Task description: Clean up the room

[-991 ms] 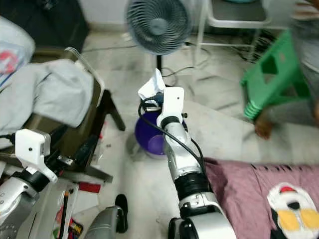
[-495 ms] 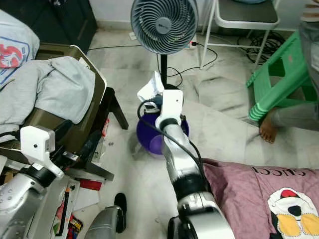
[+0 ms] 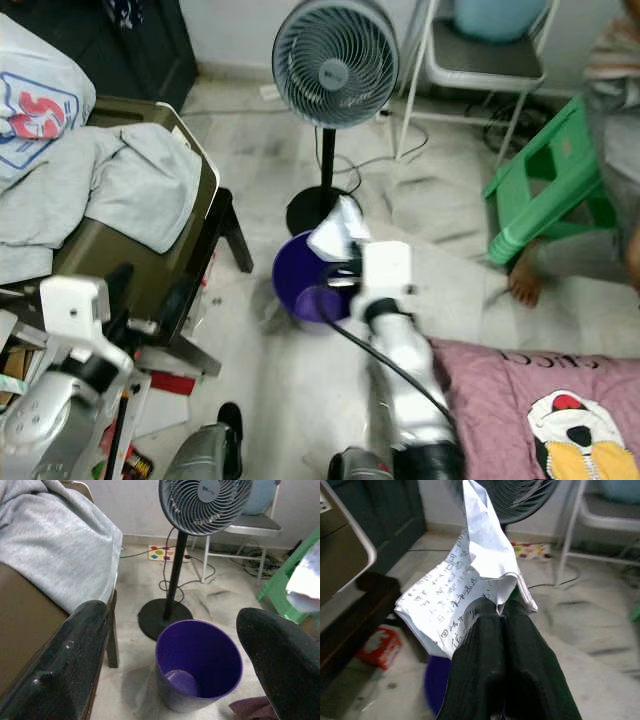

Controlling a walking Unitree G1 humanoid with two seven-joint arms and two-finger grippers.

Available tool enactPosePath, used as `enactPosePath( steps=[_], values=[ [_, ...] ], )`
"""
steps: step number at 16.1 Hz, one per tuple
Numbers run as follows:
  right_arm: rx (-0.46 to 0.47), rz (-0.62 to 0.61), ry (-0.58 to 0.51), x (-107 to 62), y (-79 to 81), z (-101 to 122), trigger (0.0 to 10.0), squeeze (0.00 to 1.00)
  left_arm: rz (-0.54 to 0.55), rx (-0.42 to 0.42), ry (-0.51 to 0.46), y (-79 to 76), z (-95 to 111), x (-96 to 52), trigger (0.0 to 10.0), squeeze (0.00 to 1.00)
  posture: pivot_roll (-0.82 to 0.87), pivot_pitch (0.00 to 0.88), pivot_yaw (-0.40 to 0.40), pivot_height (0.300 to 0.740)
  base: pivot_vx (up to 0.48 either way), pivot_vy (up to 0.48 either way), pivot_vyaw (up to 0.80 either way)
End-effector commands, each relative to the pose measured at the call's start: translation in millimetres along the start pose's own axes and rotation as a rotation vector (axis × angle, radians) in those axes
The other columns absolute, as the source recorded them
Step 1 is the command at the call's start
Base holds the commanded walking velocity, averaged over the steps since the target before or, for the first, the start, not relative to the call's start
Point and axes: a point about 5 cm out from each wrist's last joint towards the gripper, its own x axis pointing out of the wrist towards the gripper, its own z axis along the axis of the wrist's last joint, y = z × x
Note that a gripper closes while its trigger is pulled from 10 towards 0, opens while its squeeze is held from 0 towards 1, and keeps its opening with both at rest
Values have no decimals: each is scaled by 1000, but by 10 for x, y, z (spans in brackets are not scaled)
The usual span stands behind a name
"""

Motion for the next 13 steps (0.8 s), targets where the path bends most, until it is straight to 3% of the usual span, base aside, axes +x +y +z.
enactPosePath(
  steps=[1,5,7,13],
  values=[
    [3,-9,22,-92,-32,-14,10000,0,6,3,-10,6,-6,-35,10000,0,19,148,-36,740,0,0,0],
    [-19,-1,92,-342,-60,-169,10000,0,-6,-32,-42,-72,-18,58,10000,0,-6,111,-42,740,0,0,0],
    [-24,-7,99,-322,-86,-158,10000,0,-26,-46,-57,-116,-22,112,10000,0,-14,99,-41,740,0,0,0],
    [-33,4,95,-284,-76,-117,10000,0,-41,-51,-77,-134,-15,171,10000,0,-21,101,-45,740,332,0,0]
  ],
)
